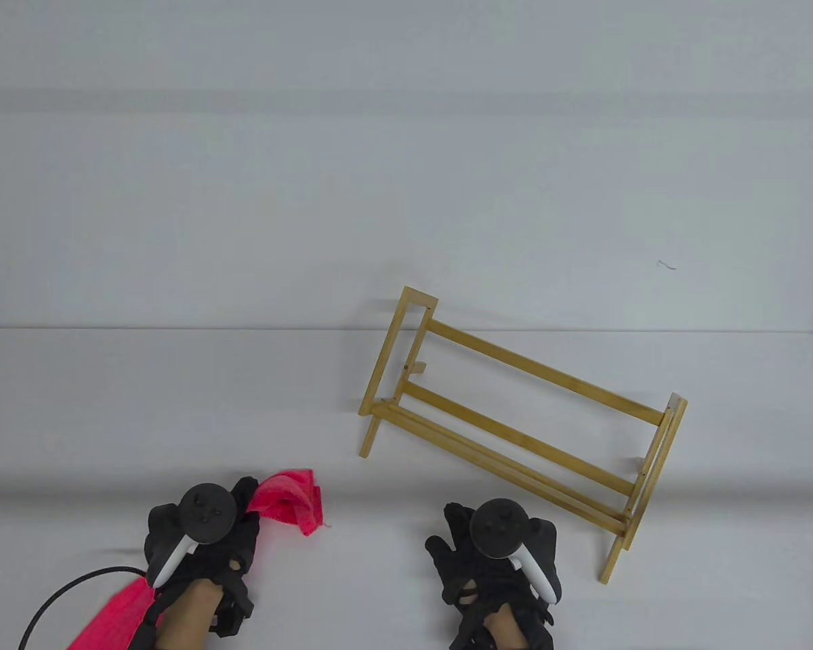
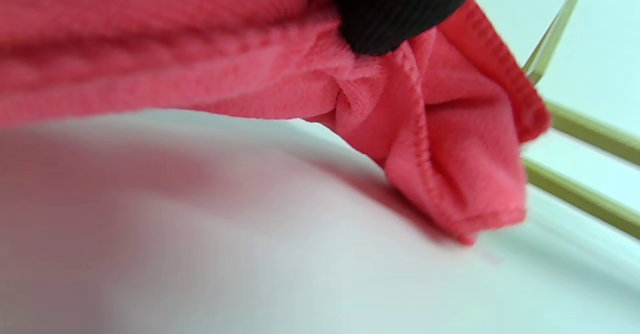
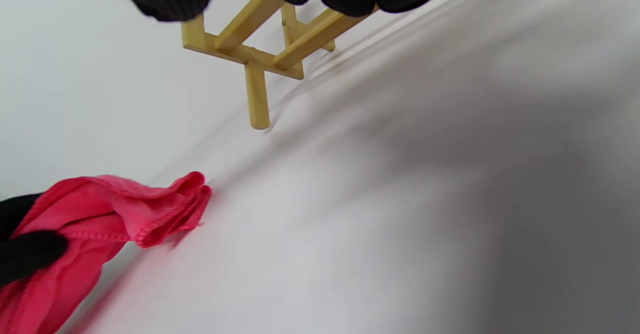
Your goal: Hang square towel on book rack
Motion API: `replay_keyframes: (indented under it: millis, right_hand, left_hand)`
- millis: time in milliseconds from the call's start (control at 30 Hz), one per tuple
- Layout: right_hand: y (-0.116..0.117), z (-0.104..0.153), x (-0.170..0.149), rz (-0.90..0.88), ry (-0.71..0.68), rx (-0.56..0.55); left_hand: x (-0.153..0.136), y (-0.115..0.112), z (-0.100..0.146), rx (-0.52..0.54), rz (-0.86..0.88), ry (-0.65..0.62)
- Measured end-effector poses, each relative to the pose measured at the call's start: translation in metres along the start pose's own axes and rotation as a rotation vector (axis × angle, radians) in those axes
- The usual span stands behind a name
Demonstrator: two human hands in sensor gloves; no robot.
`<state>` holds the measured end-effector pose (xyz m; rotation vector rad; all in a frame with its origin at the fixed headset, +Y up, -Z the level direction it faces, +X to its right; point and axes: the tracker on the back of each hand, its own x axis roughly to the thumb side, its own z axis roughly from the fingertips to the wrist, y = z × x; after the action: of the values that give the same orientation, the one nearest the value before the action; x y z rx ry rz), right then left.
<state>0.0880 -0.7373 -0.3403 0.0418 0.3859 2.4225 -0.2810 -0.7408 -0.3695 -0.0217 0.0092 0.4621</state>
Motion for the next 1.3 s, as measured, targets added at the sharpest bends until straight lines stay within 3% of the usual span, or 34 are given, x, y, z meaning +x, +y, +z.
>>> replay_keyframes:
  millis: [300, 500, 567, 767, 933, 1067, 1233, 1300]
  right_hand:
    - [0.019, 0.008, 0.031, -0.139, -0.110, 0.145]
    - [0.038, 0.015, 0.053, -0.331, -0.185, 0.404]
    - [0.042, 0.017, 0.057, -0.379, -0.202, 0.442]
    - [0.037, 0.019, 0.058, -0.547, -0.229, 0.396]
    - [0.023, 0.019, 0.048, -0.750, -0.254, 0.358]
    - [0.015, 0.020, 0.044, -0.834, -0.271, 0.299]
    - [0.008, 0.022, 0.042, -0.830, -0.283, 0.209]
    - [0.004, 0.023, 0.039, -0.836, -0.273, 0.146]
  left_hand:
    - [0.040, 0.009, 0.013, 0.130, 0.207, -0.140]
    - [0.074, 0.012, 0.029, 0.238, 0.293, -0.268]
    - [0.085, 0.011, 0.035, 0.242, 0.308, -0.316]
    - [0.114, 0.006, 0.050, 0.252, 0.304, -0.454]
    - [0.133, 0.002, 0.062, 0.300, 0.130, -0.605]
    - [0.141, -0.001, 0.067, 0.294, 0.103, -0.654]
    - [0.148, -0.009, 0.069, 0.194, 0.118, -0.721]
    - [0.149, -0.013, 0.068, 0.107, 0.129, -0.769]
